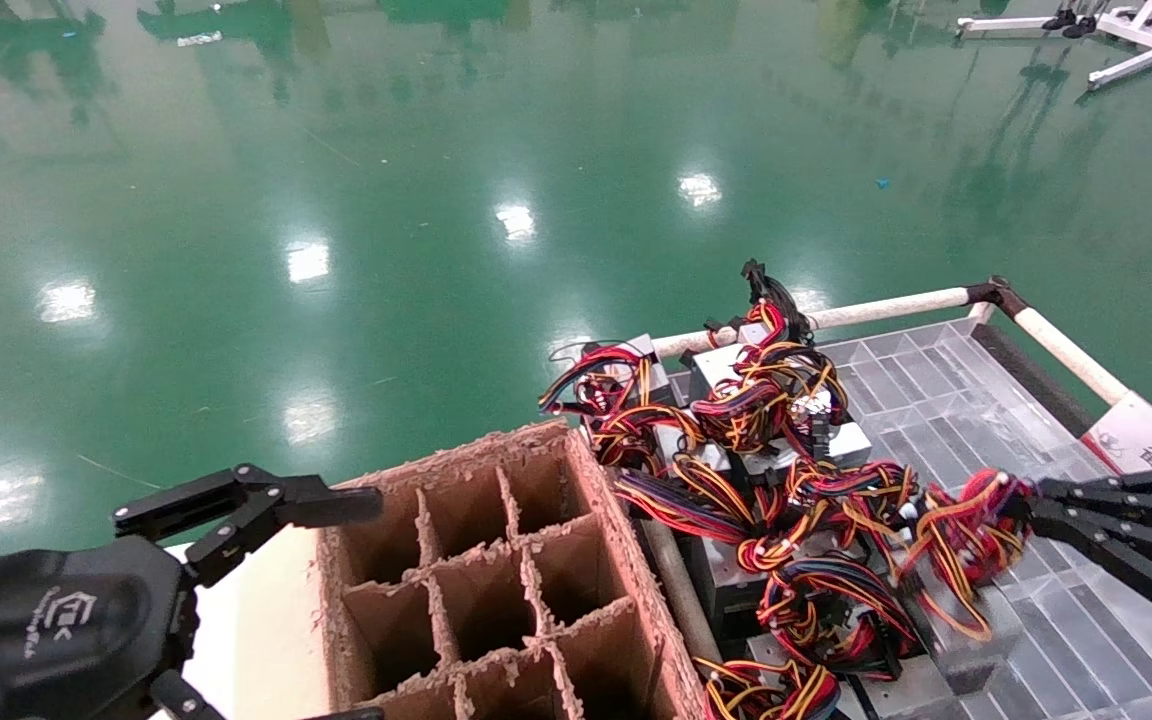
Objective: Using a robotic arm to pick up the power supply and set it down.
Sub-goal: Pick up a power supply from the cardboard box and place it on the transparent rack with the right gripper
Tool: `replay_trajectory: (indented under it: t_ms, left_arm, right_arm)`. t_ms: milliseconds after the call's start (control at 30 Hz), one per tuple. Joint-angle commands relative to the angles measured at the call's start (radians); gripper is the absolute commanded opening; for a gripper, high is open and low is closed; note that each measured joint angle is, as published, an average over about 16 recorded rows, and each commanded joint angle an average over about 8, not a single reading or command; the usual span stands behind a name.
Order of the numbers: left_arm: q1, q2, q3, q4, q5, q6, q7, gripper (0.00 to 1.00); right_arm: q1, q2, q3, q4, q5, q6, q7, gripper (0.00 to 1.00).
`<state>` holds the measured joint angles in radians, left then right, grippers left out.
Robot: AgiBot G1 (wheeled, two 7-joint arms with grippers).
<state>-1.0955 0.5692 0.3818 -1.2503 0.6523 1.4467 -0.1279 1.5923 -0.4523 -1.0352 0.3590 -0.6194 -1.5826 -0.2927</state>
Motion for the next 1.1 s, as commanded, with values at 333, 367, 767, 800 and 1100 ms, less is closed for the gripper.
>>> replay_trajectory:
  t_ms: [333, 367, 767, 800, 1100]
  left_arm:
    - [0.000, 0.000, 0.000, 0.000, 0.000, 0.000, 0.000, 1.00]
    - [0.000, 0.000, 0.000, 0.000, 0.000, 0.000, 0.000, 1.00]
    - [0.000, 0.000, 0.000, 0.000, 0.000, 0.000, 0.000, 1.00]
    - [0.000, 0.000, 0.000, 0.000, 0.000, 0.000, 0.000, 1.00]
    - [0.000, 0.000, 0.000, 0.000, 0.000, 0.000, 0.000, 1.00]
  right_arm:
    - [-0.262, -0.017, 0.086, -0.079, 0.290, -0.006, -0.026, 0.00]
    - [-0.291, -0.017, 0.096, -0.084, 0.318, -0.006, -0.026, 0.00]
    - [-0.592, -0.025, 0.178, -0.095, 0.548, -0.002, -0.078, 0.00]
    - [-0.609, -0.025, 0.183, -0.095, 0.560, -0.002, -0.082, 0.00]
    - [-0.709, -0.018, 0.202, -0.102, 0.617, 0.004, -0.094, 0.58]
